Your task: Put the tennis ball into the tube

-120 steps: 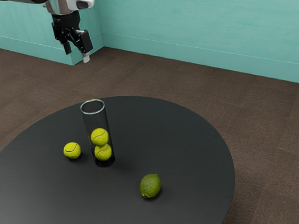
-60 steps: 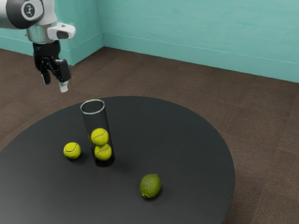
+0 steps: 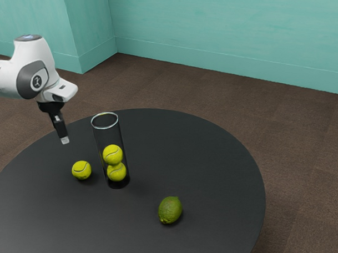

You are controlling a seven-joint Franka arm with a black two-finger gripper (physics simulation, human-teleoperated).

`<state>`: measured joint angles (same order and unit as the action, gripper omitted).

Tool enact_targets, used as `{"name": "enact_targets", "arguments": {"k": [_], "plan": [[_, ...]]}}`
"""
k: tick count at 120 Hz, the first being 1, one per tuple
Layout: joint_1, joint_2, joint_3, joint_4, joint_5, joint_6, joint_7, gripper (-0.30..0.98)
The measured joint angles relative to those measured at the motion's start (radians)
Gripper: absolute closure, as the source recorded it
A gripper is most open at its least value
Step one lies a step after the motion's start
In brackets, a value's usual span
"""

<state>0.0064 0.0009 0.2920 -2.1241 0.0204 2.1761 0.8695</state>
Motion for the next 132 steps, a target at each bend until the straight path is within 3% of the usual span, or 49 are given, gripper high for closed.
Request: {"name": "enact_targets", "arguments": {"k": [37, 64, 132], "plan": [[-0.007, 0.162, -0.004, 0.034, -0.016, 0.060, 0.233, 0.00], [0.013, 0.256, -0.013, 0.045, -0.098, 0.085, 0.403, 0.00], [0.038, 0.363, -0.059, 0.055, -0.158, 0.129, 0.638, 0.00]]}}
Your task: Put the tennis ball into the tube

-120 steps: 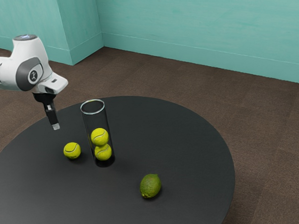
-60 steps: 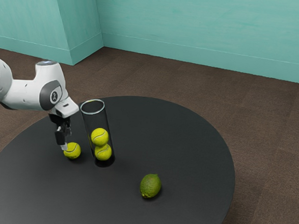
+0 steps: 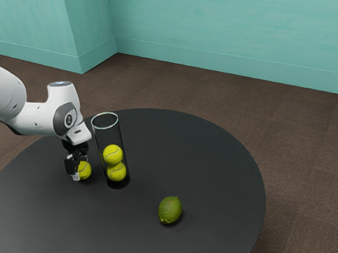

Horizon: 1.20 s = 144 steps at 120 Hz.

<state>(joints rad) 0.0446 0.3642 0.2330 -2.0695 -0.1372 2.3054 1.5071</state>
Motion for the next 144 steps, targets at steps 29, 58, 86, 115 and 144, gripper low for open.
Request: {"name": "enact_targets", "arguments": {"k": [29, 58, 86, 115, 144], "plan": [[0.015, 0.002, -0.007, 0.000, -0.012, 0.005, 0.050, 0.29], [0.016, -0.092, -0.010, -0.011, -0.016, 0.006, 0.082, 0.39], [0.017, -0.265, -0.009, -0.011, -0.021, -0.045, 0.097, 0.42], [0.013, -0.395, -0.002, 0.022, -0.019, -0.155, 0.075, 0.43], [0.015, -0.435, -0.005, 0.123, -0.009, -0.328, -0.002, 0.43]]}}
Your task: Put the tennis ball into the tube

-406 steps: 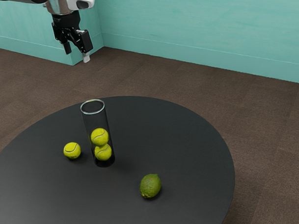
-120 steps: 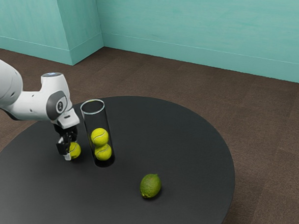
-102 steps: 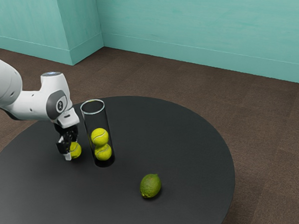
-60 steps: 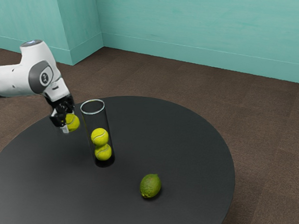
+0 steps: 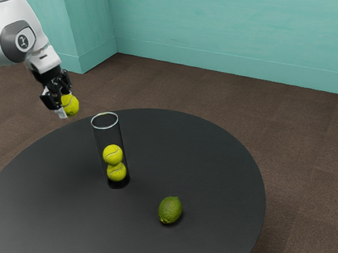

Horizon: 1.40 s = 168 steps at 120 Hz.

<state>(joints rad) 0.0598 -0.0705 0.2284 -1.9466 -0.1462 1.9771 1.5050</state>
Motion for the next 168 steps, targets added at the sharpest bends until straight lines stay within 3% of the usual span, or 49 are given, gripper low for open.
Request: {"name": "enact_targets", "arguments": {"k": [47, 74, 101, 123, 138, 168], "plan": [[-0.014, 0.083, -0.100, 0.165, 0.003, -0.200, -0.180, 0.42], [-0.050, 0.135, -0.137, 0.210, -0.006, -0.228, -0.261, 0.44], [0.005, 0.171, -0.140, 0.229, -0.007, -0.231, -0.318, 0.46], [-0.014, 0.171, -0.162, 0.230, -0.006, -0.233, -0.352, 0.51], [-0.012, 0.173, -0.159, 0.230, -0.009, -0.238, -0.369, 0.31], [-0.013, 0.172, -0.159, 0.230, -0.019, -0.251, -0.393, 0.10]]}}
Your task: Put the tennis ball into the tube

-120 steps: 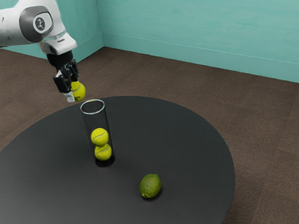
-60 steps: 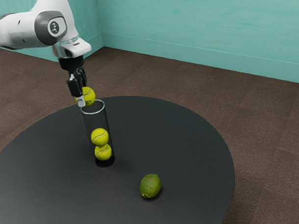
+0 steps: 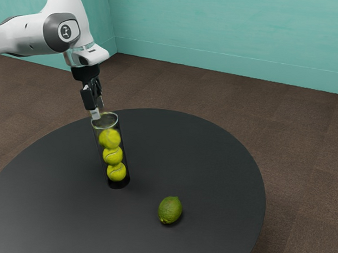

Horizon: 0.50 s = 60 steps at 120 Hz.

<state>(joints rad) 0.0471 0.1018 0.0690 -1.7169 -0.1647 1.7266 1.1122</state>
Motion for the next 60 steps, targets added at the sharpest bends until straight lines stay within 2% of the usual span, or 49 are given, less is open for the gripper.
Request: {"name": "enact_targets", "arguments": {"k": [21, 34, 44, 60], "plan": [[0.002, -0.030, -0.004, 0.001, 0.020, -0.009, -0.072, 0.05], [0.026, -0.052, -0.054, 0.061, 0.080, -0.062, -0.192, 0.03], [0.005, -0.055, -0.069, 0.090, 0.111, -0.099, -0.277, 0.02], [-0.029, -0.055, -0.069, 0.099, 0.122, -0.132, -0.391, 0.01]]}}
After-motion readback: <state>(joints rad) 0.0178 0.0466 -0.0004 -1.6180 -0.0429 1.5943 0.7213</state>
